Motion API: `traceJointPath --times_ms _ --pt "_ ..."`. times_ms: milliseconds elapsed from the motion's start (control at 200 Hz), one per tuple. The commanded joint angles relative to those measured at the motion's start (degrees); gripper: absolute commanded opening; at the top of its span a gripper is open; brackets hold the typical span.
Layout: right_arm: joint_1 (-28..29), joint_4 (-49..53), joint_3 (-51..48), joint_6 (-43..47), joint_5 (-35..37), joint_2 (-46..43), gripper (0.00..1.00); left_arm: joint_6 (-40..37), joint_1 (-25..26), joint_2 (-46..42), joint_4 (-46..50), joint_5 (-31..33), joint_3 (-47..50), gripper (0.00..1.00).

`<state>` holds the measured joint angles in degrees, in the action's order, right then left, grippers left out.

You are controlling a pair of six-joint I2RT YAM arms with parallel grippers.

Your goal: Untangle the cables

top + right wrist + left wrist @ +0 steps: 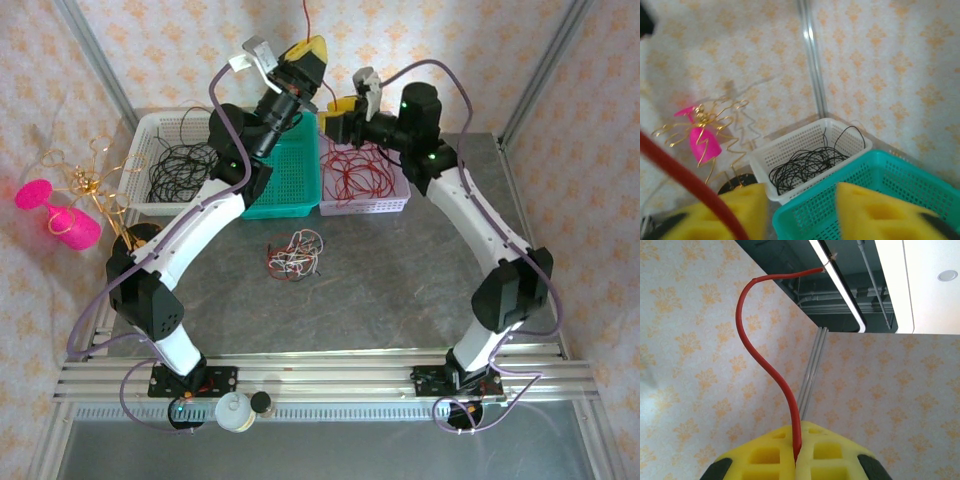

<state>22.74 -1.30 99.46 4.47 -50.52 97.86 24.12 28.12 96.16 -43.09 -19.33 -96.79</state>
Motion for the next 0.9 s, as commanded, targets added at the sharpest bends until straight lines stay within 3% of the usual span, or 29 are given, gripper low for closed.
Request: traceJointPath --times_ms 0,65,185,245,465,651,891 --pt "-1.62 5.4 7.55 -1.94 5.12 2.87 0.11 -0.48 -0.03 -1.28 -1.21 -1.61 1.7 0.0" --pt "-2.58 8.02 11.58 -2.06 5.52 4.98 0.03 -0.8 -0.06 -2.54 -1.85 -1.5 4.12 0.04" --pt "-3.77 8.79 15.87 0.28 11.7 7.21 0.0 0.02 -0.08 -6.99 -7.53 0.11 14.2 0.58" --pt "-4.06 9.3 17.49 1.97 16.52 8.75 0.0 0.15 -0.08 -9.44 -9.53 0.9 19.92 0.7" --pt "-6.06 20.09 28.5 3.99 14.32 19.42 0.0 -0.91 -0.08 -21.15 -6.02 5.81 37.02 0.76" --pt "-7.82 14.73 22.33 3.42 15.57 20.95 0.0 -1.29 -0.08 -31.87 0.02 9.23 47.83 0.77" --pt "-10.46 14.59 25.35 -0.52 13.88 23.11 0.0 -2.78 -0.08 -40.87 8.61 13.39 53.9 0.78"
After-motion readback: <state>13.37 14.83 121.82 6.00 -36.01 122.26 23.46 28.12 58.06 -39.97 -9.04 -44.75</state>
